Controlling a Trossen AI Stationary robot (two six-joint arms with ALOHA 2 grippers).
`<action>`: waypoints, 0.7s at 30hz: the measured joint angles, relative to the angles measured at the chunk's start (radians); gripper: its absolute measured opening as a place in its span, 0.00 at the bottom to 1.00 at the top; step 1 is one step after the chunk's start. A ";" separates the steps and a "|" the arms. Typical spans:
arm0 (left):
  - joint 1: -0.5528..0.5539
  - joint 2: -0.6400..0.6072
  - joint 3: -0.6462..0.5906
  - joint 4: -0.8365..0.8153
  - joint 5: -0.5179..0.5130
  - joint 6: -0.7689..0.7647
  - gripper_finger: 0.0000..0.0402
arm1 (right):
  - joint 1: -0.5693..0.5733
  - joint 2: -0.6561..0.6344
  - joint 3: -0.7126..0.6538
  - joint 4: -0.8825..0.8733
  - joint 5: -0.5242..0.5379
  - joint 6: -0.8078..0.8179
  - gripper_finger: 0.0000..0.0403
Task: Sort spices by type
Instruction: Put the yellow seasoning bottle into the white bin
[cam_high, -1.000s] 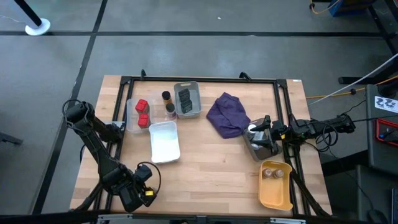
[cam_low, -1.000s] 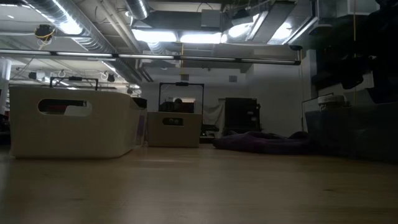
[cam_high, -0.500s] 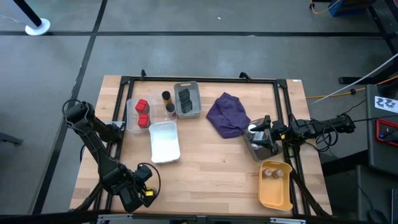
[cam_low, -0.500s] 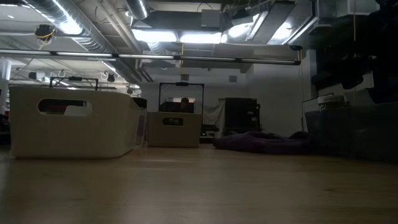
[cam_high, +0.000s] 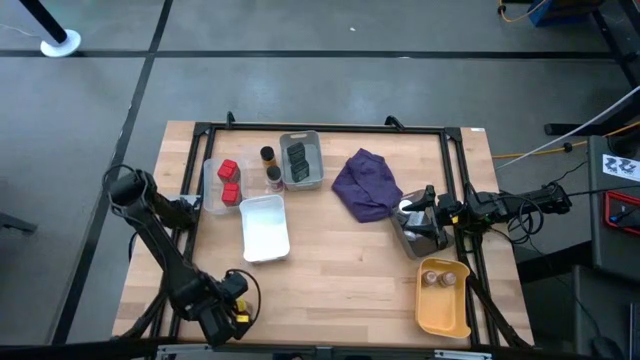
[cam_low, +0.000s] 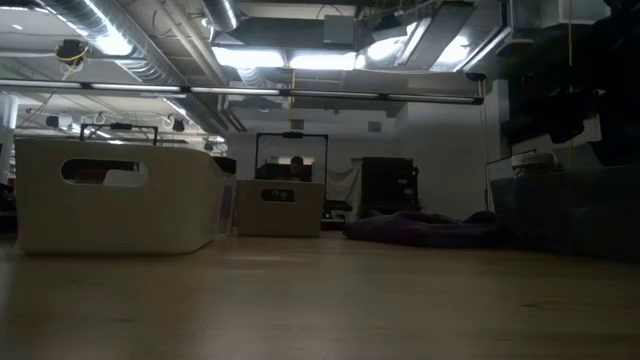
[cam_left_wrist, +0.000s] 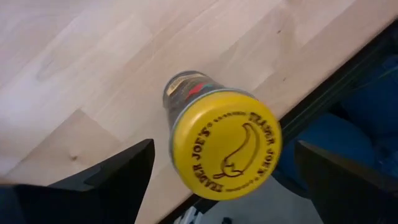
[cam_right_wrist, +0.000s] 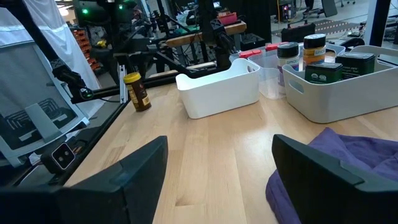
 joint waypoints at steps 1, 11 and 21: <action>0.000 0.003 0.000 -0.002 0.007 0.000 0.91 | 0.000 0.000 0.000 0.000 0.000 0.000 0.71; 0.000 0.009 0.000 -0.019 0.010 -0.004 0.91 | 0.000 0.000 0.000 0.000 0.000 0.000 0.71; 0.000 0.009 0.000 -0.036 0.011 -0.060 0.91 | 0.000 0.000 0.000 0.000 0.000 0.000 0.71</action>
